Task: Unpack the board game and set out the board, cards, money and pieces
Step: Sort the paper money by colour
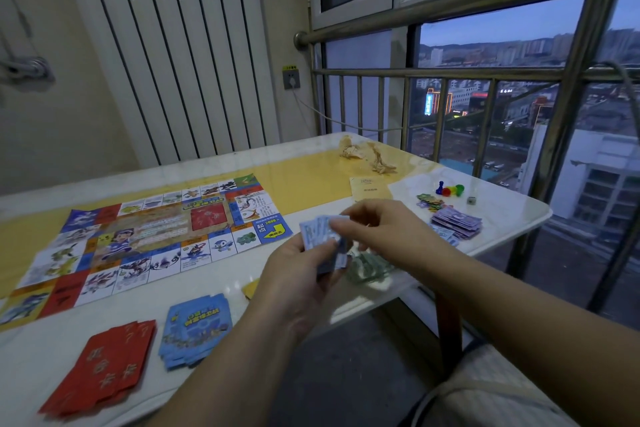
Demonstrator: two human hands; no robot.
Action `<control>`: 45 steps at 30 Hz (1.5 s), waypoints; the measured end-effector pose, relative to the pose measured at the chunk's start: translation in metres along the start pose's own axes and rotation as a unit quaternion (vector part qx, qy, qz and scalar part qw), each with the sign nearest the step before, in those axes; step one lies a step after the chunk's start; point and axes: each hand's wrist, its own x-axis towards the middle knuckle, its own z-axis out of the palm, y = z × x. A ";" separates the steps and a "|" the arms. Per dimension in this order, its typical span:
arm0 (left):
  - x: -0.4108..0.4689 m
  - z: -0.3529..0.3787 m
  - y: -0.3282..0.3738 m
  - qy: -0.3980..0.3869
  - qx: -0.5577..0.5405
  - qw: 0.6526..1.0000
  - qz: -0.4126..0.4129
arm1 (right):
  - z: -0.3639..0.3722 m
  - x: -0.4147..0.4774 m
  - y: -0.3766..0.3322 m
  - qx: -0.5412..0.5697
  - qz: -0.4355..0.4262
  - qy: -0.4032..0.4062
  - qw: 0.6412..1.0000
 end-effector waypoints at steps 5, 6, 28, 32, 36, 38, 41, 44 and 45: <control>-0.003 0.007 -0.001 -0.021 0.023 0.999 0.019 | -0.001 -0.006 0.001 0.060 0.036 0.000 0.998; -0.003 0.006 -0.001 -0.021 0.029 0.999 0.022 | -0.002 -0.007 0.001 0.067 0.042 -0.001 0.997; 0.004 0.004 -0.005 0.030 0.056 0.997 0.053 | 0.000 -0.015 0.006 0.175 0.093 0.027 0.980; 0.002 0.005 -0.005 0.032 0.059 0.996 0.052 | 0.002 -0.014 0.007 0.184 0.097 0.038 0.977; 0.001 0.003 -0.005 0.035 0.061 0.996 0.059 | 0.007 -0.017 0.007 0.201 0.093 0.044 0.974; 0.000 0.004 -0.004 0.034 0.065 0.995 0.063 | 0.008 -0.017 0.006 0.206 0.091 0.052 0.973; -0.002 0.005 -0.002 0.034 0.058 0.995 0.067 | 0.007 -0.016 0.006 0.216 0.097 0.058 0.970; -0.002 0.004 -0.002 0.034 0.069 0.994 0.082 | 0.009 -0.016 0.005 0.235 0.097 0.059 0.965; -0.001 0.004 -0.002 0.033 0.069 0.994 0.084 | 0.010 -0.016 0.005 0.237 0.095 0.058 0.965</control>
